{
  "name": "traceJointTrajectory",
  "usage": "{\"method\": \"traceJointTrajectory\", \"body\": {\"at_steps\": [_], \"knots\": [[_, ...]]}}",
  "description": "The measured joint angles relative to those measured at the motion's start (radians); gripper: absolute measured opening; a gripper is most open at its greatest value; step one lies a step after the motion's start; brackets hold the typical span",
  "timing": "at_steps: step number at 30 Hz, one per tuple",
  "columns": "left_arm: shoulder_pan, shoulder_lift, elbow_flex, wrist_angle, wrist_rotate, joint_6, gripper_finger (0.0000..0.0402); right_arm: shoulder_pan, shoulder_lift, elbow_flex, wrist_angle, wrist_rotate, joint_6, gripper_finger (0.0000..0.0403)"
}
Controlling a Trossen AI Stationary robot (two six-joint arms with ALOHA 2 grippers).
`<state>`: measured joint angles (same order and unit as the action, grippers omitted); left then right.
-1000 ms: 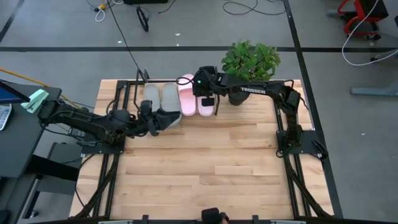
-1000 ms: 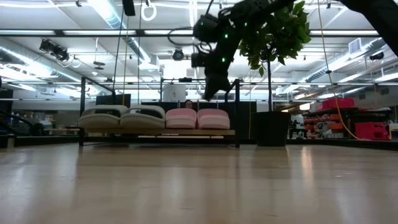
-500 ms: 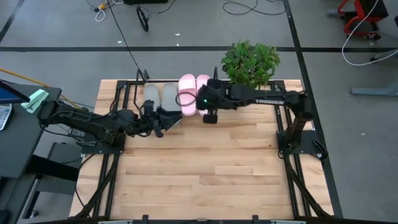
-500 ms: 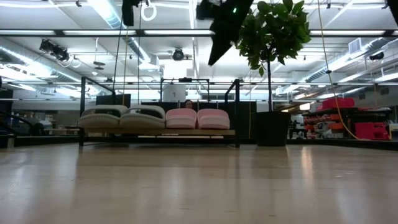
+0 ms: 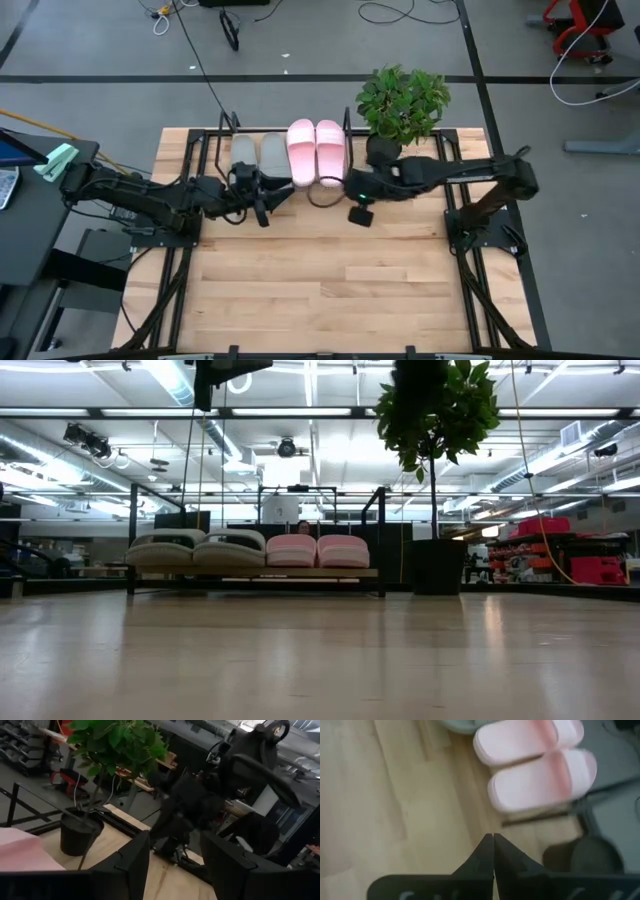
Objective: Pick and place slides into the shelf
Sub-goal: Return to Home Position
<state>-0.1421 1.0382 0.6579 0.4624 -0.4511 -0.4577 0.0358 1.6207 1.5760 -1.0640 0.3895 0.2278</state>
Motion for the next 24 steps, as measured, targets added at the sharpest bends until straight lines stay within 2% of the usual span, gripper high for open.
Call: {"method": "traceJointTrajectory", "body": {"at_steps": [6,9,13,17,20,24], "knots": [[0.000,0.000,0.000,-0.134,0.005,-0.007,0.0175,0.073,-0.186,-0.200,0.009,-0.004,0.218,0.0003],[-0.007,-0.007,0.000,-0.232,-0.061,-0.054,0.0171,0.111,-0.274,-0.276,0.022,-0.004,0.321,0.0003],[-0.025,-0.032,0.000,-0.369,-0.155,-0.096,0.0166,0.146,-0.341,-0.331,0.028,-0.005,0.404,0.0002],[-0.044,-0.088,-0.001,-0.495,-0.170,-0.120,0.0157,0.157,-0.365,-0.339,0.034,-0.003,0.417,0.0003],[-0.054,-0.153,-0.062,-0.483,-0.174,-0.144,0.0151,0.157,-0.361,-0.339,0.045,-0.002,0.397,0.0002],[-0.055,-0.260,-0.224,-0.308,-0.174,-0.188,0.0145,0.144,-0.349,-0.339,0.055,-0.003,0.376,0.0003]]}}
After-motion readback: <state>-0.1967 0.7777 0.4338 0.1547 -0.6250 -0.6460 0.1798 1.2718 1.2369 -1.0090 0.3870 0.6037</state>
